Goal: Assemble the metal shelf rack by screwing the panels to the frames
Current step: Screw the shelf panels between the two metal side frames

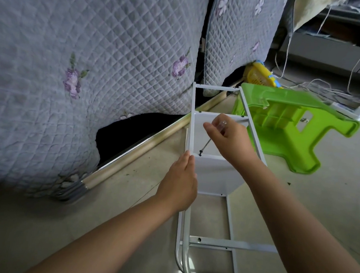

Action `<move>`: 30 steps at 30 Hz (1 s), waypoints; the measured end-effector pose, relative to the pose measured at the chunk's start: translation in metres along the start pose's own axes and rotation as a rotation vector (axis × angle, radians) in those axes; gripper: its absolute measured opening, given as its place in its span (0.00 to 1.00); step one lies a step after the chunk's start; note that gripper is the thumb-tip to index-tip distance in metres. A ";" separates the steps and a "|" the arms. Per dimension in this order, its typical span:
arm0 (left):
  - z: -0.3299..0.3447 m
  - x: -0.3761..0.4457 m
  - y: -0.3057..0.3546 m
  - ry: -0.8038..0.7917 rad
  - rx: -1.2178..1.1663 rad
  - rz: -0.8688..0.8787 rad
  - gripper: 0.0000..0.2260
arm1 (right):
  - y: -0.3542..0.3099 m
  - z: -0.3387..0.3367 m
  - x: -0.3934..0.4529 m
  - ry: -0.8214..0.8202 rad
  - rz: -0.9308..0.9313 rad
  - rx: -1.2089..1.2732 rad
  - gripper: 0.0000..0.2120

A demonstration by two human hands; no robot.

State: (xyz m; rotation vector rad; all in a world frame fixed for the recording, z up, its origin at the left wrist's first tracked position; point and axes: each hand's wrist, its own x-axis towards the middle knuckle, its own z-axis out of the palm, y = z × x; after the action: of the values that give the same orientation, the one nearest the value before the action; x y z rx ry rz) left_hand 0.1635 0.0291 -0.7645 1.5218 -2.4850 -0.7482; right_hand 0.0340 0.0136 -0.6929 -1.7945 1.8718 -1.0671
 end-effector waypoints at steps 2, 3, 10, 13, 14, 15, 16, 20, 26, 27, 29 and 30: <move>0.000 0.000 0.000 0.007 0.017 0.003 0.23 | -0.004 -0.004 0.003 -0.038 0.067 0.001 0.17; 0.002 0.001 -0.001 0.009 0.033 0.003 0.23 | -0.006 -0.005 0.004 -0.066 0.103 0.029 0.19; 0.002 0.002 -0.001 0.019 0.078 0.009 0.23 | -0.019 -0.015 0.004 -0.145 0.100 -0.033 0.18; 0.002 0.001 0.000 0.026 0.078 0.022 0.23 | -0.016 -0.015 0.002 -0.080 -0.008 -0.223 0.13; 0.003 0.002 0.000 0.028 0.075 0.018 0.23 | -0.014 -0.015 0.001 -0.087 -0.061 -0.290 0.13; 0.003 0.002 0.000 0.026 0.074 0.012 0.23 | -0.012 -0.015 0.000 -0.098 -0.107 -0.341 0.13; 0.003 0.002 -0.001 0.030 0.071 0.011 0.23 | -0.012 -0.016 -0.001 -0.110 -0.136 -0.371 0.13; 0.004 0.003 -0.002 0.042 0.072 0.028 0.23 | -0.019 -0.026 -0.004 -0.211 -0.170 -0.374 0.12; 0.005 0.002 -0.003 0.053 0.055 0.026 0.23 | -0.031 -0.034 0.008 -0.331 -0.158 -0.573 0.12; 0.005 0.002 -0.003 0.054 0.054 0.028 0.23 | -0.031 -0.036 0.011 -0.360 -0.177 -0.621 0.13; 0.005 0.001 -0.002 0.055 0.056 0.028 0.23 | -0.034 -0.039 0.014 -0.413 -0.197 -0.709 0.14; 0.004 0.000 -0.002 0.056 0.059 0.028 0.23 | -0.036 -0.040 0.014 -0.416 -0.197 -0.755 0.16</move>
State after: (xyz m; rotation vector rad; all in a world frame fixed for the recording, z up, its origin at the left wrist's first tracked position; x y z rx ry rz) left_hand 0.1633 0.0296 -0.7692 1.5017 -2.5033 -0.6248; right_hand 0.0294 0.0140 -0.6373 -2.3911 1.9813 0.0388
